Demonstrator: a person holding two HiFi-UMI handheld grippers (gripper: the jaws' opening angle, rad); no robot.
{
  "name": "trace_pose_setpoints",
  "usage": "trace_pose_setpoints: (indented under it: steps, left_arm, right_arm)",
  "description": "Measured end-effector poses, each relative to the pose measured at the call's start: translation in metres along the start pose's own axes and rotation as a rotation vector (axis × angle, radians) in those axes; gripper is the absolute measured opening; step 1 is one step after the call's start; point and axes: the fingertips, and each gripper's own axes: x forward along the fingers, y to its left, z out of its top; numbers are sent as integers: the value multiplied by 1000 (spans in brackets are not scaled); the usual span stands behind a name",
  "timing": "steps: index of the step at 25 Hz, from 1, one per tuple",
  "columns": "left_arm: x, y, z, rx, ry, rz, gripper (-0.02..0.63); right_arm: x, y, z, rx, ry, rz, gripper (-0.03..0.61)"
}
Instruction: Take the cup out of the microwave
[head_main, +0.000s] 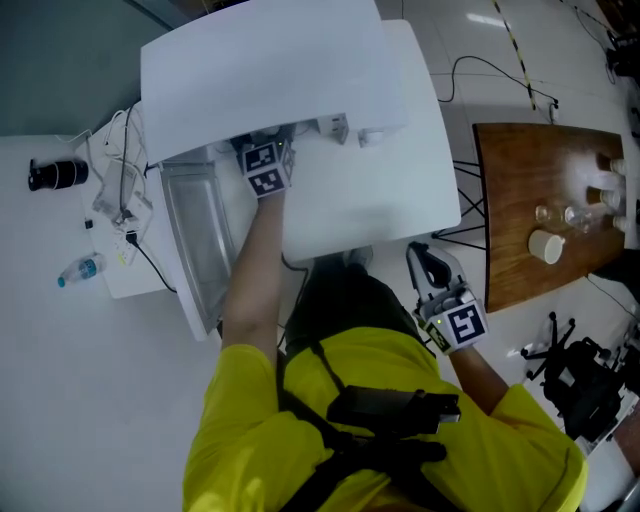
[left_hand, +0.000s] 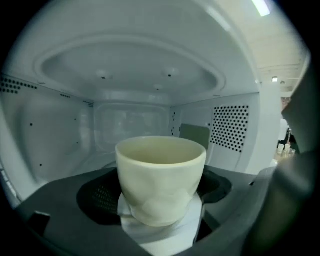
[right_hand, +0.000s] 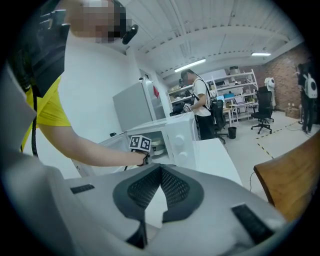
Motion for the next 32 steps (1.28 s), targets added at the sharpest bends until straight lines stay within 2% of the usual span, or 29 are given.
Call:
trace_pose_setpoints:
  steps: [3, 6, 9, 12, 17, 20, 23, 26, 32]
  left_arm:
    - [-46, -1, -6, -16, -16, 4, 436]
    - [-107, -21, -21, -24, -19, -27, 436]
    - [-160, -62, -37, -1, 2, -100, 436]
    - [-176, -118, -58, 42, 36, -215, 436]
    - [-141, -243, -89, 129, 66, -448, 436]
    - [-102, -302, -97, 172, 60, -516, 436]
    - [-59, -333, -95, 195, 54, -528, 436]
    - [-25, -345, -94, 180, 75, -506, 436]
    - [-6, -347, -101, 193, 99, -462, 436]
  right_arm:
    - [-1, 3, -5, 22, -7, 6, 5]
    - [-4, 4, -7, 9, -19, 0, 5]
    - [-6, 2, -12, 16, -29, -10, 5]
    - [-16, -4, -22, 34, -36, -37, 5]
    - [-67, -30, -43, 87, -53, -159, 5]
    - [-106, -48, -58, 120, -45, -239, 5]
    - [-142, -66, -72, 154, -39, -318, 5]
    - [-166, -79, -82, 165, -44, -376, 5]
    - [-178, -86, -80, 196, -73, -393, 5]
